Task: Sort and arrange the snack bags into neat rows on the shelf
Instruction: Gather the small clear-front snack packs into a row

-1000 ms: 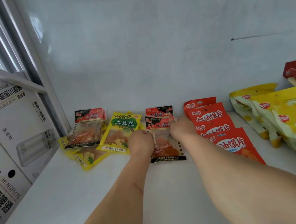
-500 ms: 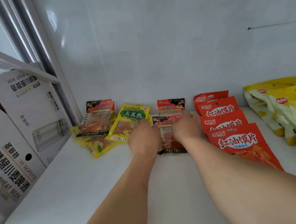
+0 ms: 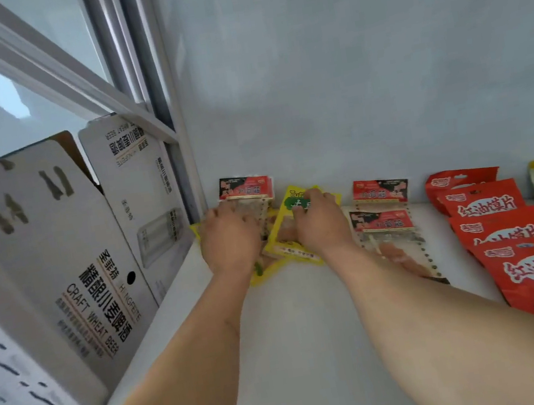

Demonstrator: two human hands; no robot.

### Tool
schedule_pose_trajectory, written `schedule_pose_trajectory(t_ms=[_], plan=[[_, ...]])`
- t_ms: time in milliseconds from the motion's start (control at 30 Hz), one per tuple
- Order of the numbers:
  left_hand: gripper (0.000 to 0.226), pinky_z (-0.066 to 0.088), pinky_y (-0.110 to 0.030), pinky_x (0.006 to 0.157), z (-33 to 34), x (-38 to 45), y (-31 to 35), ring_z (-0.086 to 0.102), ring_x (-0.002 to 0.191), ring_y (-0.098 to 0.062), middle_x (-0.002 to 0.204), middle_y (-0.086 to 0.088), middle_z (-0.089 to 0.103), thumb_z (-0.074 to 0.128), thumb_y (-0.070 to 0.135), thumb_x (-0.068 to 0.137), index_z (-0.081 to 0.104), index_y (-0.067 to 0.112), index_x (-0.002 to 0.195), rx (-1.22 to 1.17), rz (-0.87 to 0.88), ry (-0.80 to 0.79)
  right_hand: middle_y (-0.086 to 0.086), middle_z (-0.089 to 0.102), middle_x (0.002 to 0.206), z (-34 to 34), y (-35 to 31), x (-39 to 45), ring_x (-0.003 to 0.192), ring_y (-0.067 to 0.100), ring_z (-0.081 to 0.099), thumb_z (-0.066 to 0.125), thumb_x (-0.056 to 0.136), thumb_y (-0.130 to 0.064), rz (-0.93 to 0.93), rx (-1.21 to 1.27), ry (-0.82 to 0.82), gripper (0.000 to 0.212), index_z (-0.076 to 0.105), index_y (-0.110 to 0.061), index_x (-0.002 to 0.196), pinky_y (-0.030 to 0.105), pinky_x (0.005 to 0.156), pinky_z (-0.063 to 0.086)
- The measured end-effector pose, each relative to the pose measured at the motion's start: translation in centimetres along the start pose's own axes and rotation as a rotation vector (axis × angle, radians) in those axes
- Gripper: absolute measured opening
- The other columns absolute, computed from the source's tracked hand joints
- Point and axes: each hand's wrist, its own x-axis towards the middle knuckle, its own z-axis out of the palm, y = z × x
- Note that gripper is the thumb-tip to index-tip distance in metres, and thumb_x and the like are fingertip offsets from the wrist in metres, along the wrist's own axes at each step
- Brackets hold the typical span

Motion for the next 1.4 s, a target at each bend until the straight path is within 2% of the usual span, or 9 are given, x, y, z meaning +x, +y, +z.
schedule_pose_trajectory(t_ms=[200, 367, 467, 633, 767, 900, 1100, 1267, 1400], plan=[[0.041, 0.043, -0.040, 0.098, -0.1, 5.7, -3.9, 0.050, 0.124, -0.035, 0.134, -0.018, 0.057, 0.052, 0.025, 0.096, 0.056, 0.004, 0.131, -0.131, -0.064, -0.085, 0.015, 0.062, 0.124, 3.6, -4.5, 1.2, 0.114, 0.034, 0.058, 0.049, 0.098, -0.035, 0.067, 0.050, -0.048, 0.038, 0.055, -0.008, 0.123, 0.035, 0.080, 0.043], [0.043, 0.048, -0.040, 0.097, 0.9, 8.9, -4.8, 0.055, 0.120, -0.036, 0.132, -0.016, 0.061, 0.048, 0.027, 0.097, 0.055, 0.005, 0.133, -0.196, -0.144, -0.177, 0.010, 0.054, 0.138, 5.0, -6.4, 1.9, 0.130, 0.034, 0.045, 0.056, 0.084, -0.066, 0.202, -0.144, -0.162, 0.079, 0.042, -0.012, 0.140, 0.041, 0.098, 0.041], [0.038, 0.049, -0.037, 0.093, 1.5, 10.3, -4.8, 0.058, 0.118, -0.036, 0.131, -0.017, 0.062, 0.048, 0.024, 0.098, 0.059, 0.005, 0.128, -0.147, -0.182, -0.231, 0.008, 0.047, 0.145, 5.9, -6.6, 2.0, 0.136, 0.033, 0.037, 0.067, 0.081, -0.060, 0.240, -0.159, -0.176, 0.091, 0.030, -0.011, 0.148, 0.044, 0.106, 0.035], [0.029, 0.050, -0.034, 0.082, 1.6, 12.5, -4.2, 0.063, 0.107, -0.035, 0.124, -0.019, 0.064, 0.049, 0.012, 0.099, 0.064, -0.002, 0.120, -0.121, -0.226, -0.352, 0.013, 0.062, 0.124, 6.5, -5.5, 3.5, 0.122, 0.037, 0.053, 0.071, 0.083, -0.041, 0.298, 0.074, -0.128, 0.064, 0.040, -0.013, 0.132, 0.045, 0.099, 0.045], [0.018, 0.044, -0.028, 0.060, 1.8, 13.2, -3.8, 0.060, 0.077, -0.025, 0.101, -0.016, 0.068, 0.056, 0.007, 0.093, 0.067, -0.003, 0.102, -0.165, -0.305, -0.399, 0.014, 0.067, 0.109, 6.5, -5.0, 4.0, 0.105, 0.037, 0.064, 0.068, 0.086, -0.029, 0.306, 0.218, -0.098, 0.048, 0.041, -0.012, 0.122, 0.049, 0.091, 0.052], [0.017, 0.041, -0.026, 0.054, 1.9, 13.0, -3.5, 0.052, 0.053, -0.022, 0.065, -0.009, 0.058, 0.056, 0.010, 0.094, 0.064, 0.003, 0.080, -0.409, -0.392, -0.426, 0.014, 0.062, 0.120, 5.7, -4.4, 4.2, 0.111, 0.033, 0.061, 0.064, 0.092, -0.017, 0.313, 0.366, -0.072, 0.063, 0.032, -0.007, 0.145, 0.044, 0.095, 0.051], [0.017, 0.034, -0.019, 0.046, 1.0, 12.0, -3.0, 0.044, 0.040, -0.016, 0.054, -0.004, 0.053, 0.061, 0.018, 0.094, 0.065, 0.007, 0.082, -0.545, -0.442, -0.473, 0.012, 0.060, 0.111, 4.3, -3.8, 4.3, 0.100, 0.026, 0.059, 0.067, 0.091, -0.007, 0.383, 0.591, -0.083, 0.066, 0.035, -0.008, 0.148, 0.031, 0.083, 0.049], [0.009, 0.047, -0.036, 0.074, 0.3, 11.1, -2.3, 0.058, 0.081, -0.026, 0.088, -0.015, 0.064, 0.059, 0.007, 0.092, 0.064, 0.007, 0.085, -0.607, -0.382, -0.424, 0.014, 0.071, 0.100, 3.9, -3.6, 4.0, 0.087, 0.030, 0.071, 0.072, 0.085, -0.007, 0.421, 0.752, -0.039, 0.019, 0.059, -0.010, 0.098, 0.048, 0.080, 0.059], [0.015, 0.051, -0.032, 0.083, 0.1, 10.5, -2.4, 0.060, 0.079, -0.019, 0.091, -0.005, 0.063, 0.046, 0.012, 0.100, 0.060, 0.010, 0.103, -0.630, -0.328, -0.286, 0.013, 0.070, 0.102, 2.5, -3.7, 3.6, 0.090, 0.029, 0.068, 0.065, 0.093, -0.016, 0.394, 0.816, 0.041, 0.008, 0.057, -0.015, 0.092, 0.043, 0.080, 0.056]])
